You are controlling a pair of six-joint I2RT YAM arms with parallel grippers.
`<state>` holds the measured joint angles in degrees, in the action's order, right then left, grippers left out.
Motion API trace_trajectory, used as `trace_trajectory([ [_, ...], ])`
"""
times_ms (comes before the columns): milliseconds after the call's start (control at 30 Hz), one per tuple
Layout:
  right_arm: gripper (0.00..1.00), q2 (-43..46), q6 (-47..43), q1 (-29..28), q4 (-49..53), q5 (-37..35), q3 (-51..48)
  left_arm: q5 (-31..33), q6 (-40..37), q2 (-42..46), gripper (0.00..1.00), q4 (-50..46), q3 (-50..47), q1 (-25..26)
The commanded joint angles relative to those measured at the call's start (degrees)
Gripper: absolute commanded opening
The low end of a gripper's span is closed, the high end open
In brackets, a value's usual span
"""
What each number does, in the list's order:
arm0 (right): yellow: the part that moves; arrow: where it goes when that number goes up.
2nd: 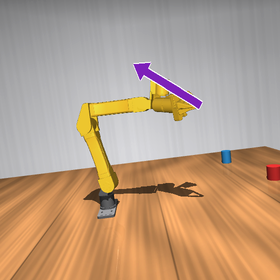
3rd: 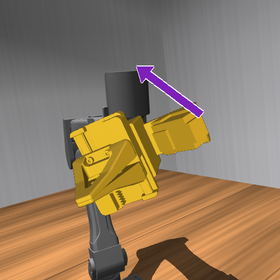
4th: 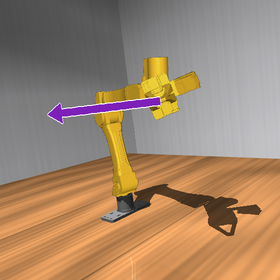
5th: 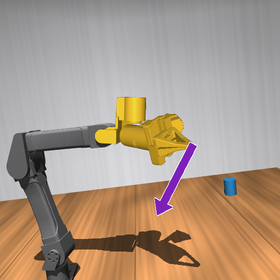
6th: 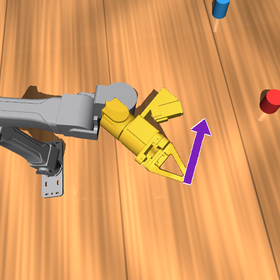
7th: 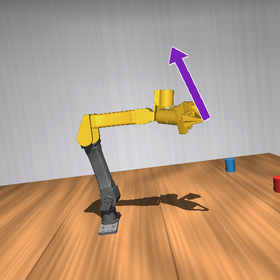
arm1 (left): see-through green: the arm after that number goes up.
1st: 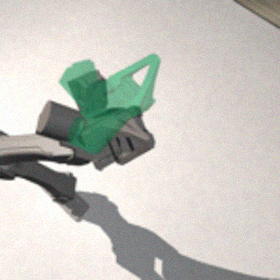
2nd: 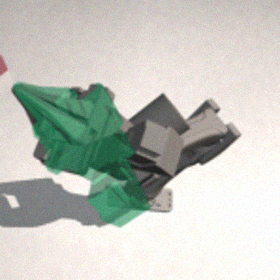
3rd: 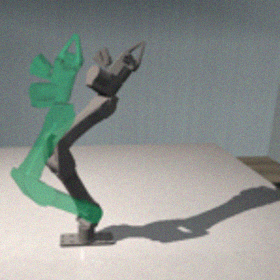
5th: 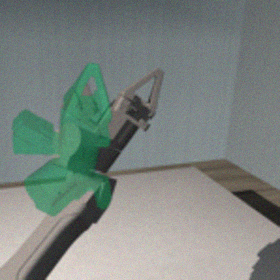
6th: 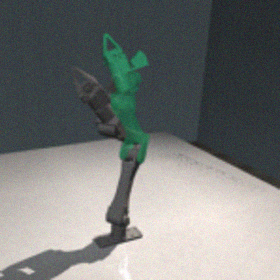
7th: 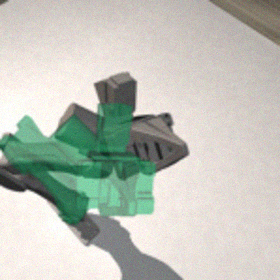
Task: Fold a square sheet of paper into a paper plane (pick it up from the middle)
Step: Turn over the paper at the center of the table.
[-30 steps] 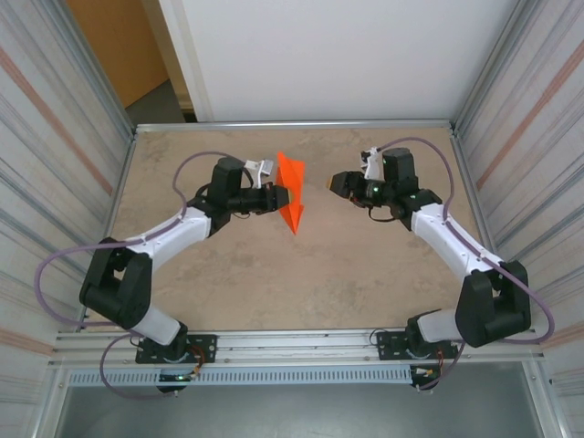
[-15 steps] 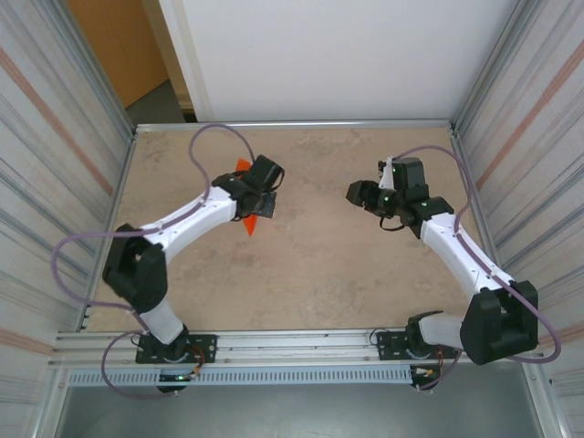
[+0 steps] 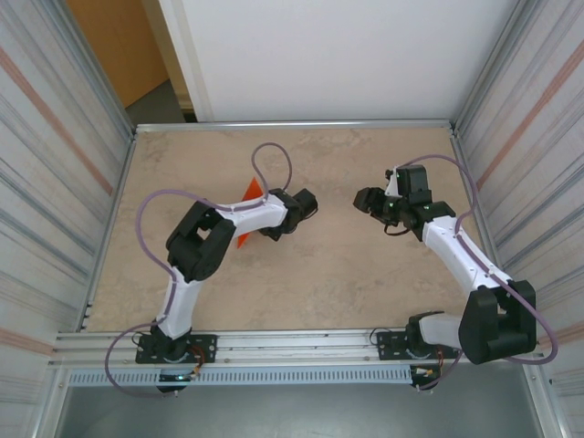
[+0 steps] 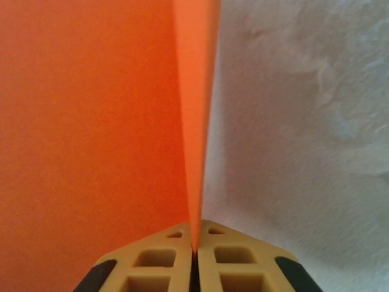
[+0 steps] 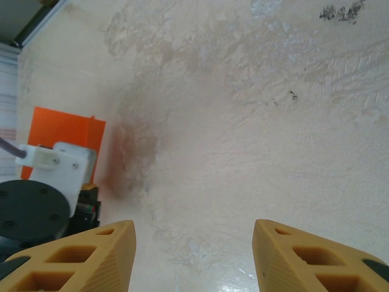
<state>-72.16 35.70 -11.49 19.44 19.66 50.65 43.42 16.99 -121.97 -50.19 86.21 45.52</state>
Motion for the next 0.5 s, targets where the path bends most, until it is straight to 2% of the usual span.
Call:
trace_trajectory([
  [0, 0.53, -0.1, 1.4, 0.5, 0.2, -0.2, -0.2, 2.8, 2.7, -1.9, 0.12, -2.4, 2.2, 0.9],
  [167, 0.53, -1.2, 2.4, 1.2, 0.7, -0.8, -0.1, -1.0, 4.3, -2.0, 0.21, -2.5, 2.4, 1.4],
  [467, 0.54, -1.5, 4.1, 1.4, 1.1, -2.2, 0.2, -8.2, 7.7, 3.6, 0.37, -2.5, 2.9, 3.6],
])
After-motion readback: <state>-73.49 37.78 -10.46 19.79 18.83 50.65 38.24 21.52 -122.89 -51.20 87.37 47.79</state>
